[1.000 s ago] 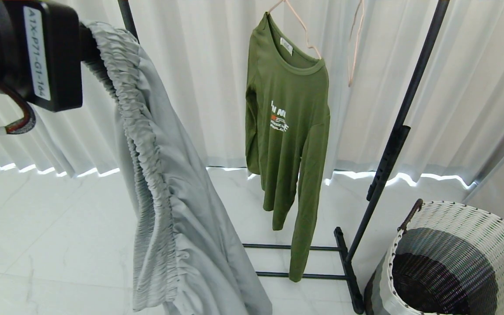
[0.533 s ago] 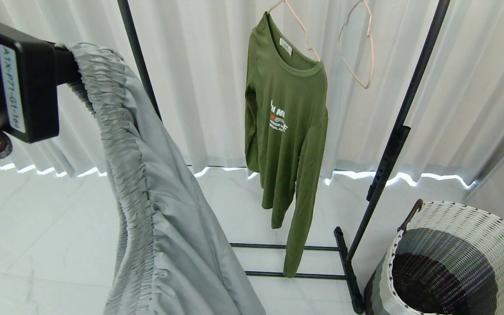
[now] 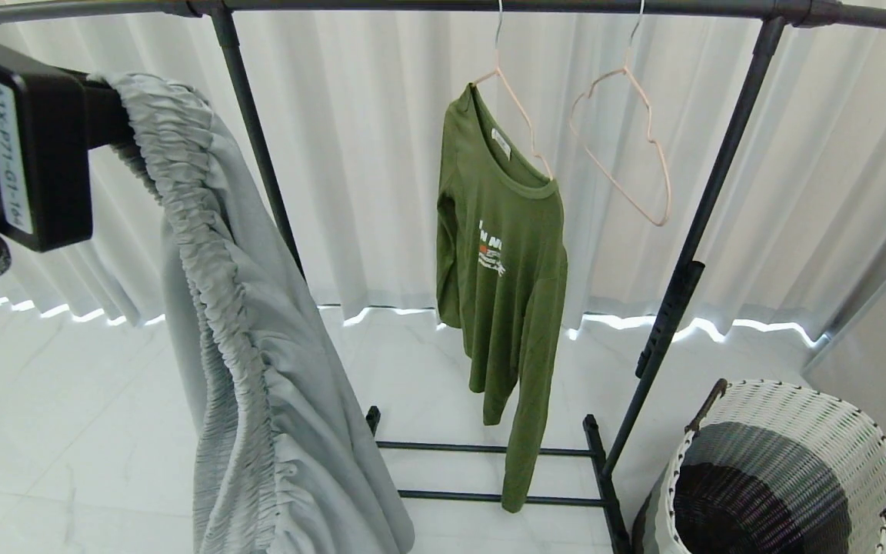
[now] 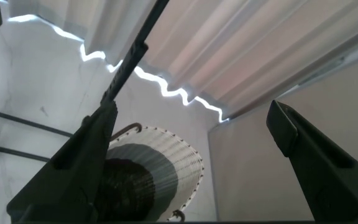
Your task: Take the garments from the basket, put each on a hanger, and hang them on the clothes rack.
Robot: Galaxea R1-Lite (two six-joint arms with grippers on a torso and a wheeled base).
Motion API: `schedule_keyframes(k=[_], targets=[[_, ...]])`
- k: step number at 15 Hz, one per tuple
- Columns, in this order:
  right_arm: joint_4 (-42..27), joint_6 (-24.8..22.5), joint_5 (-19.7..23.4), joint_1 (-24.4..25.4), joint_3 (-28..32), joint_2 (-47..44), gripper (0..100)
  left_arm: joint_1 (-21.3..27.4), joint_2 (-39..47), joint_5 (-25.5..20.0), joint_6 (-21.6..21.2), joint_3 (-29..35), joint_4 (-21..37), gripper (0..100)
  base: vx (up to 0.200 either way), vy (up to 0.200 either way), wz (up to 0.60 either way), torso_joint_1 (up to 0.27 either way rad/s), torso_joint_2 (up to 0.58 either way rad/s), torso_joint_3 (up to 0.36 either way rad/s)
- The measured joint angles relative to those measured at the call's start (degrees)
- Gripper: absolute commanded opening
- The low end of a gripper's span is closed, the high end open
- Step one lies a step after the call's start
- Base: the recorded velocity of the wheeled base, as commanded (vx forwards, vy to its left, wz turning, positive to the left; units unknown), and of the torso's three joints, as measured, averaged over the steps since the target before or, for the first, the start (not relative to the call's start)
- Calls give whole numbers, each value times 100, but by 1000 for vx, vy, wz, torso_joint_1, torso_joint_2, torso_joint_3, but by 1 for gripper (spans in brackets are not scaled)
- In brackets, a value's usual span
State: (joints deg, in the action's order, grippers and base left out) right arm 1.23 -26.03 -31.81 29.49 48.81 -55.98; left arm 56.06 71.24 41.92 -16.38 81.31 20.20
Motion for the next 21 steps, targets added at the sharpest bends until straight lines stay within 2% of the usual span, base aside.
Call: schedule_keyframes(k=[8, 11, 15, 18, 19, 21], targets=[[-1, 15, 46, -9, -5, -2, 100, 0, -7, 0, 2, -4, 0, 0, 0, 0, 0, 209, -484, -282], [0, 167, 340, -160, -5, -46, 100, 0, -16, 0, 2, -26, -1, 0, 0, 0, 0, 92, -194, -106], [334, 457, 1125, -416, 13, -226, 100, 2, -73, -2, -69, -107, -52, 0, 0, 0, 0, 9, -13, -7], [449, 499, 2050, -807, 91, -411, 100, 18, -179, 0, -321, -116, -74, 0, 0, 0, 0, 0, 0, 0], [416, 503, 2221, -931, 207, -483, 100, 13, -223, 0, -343, -122, -74, 0, 0, 0, 0, 0, 0, 0], [189, 514, 2297, -1053, 524, -653, 100, 11, -297, -5, -338, -160, -74, 0, 200, 0, 0, 0, 2, -2]])
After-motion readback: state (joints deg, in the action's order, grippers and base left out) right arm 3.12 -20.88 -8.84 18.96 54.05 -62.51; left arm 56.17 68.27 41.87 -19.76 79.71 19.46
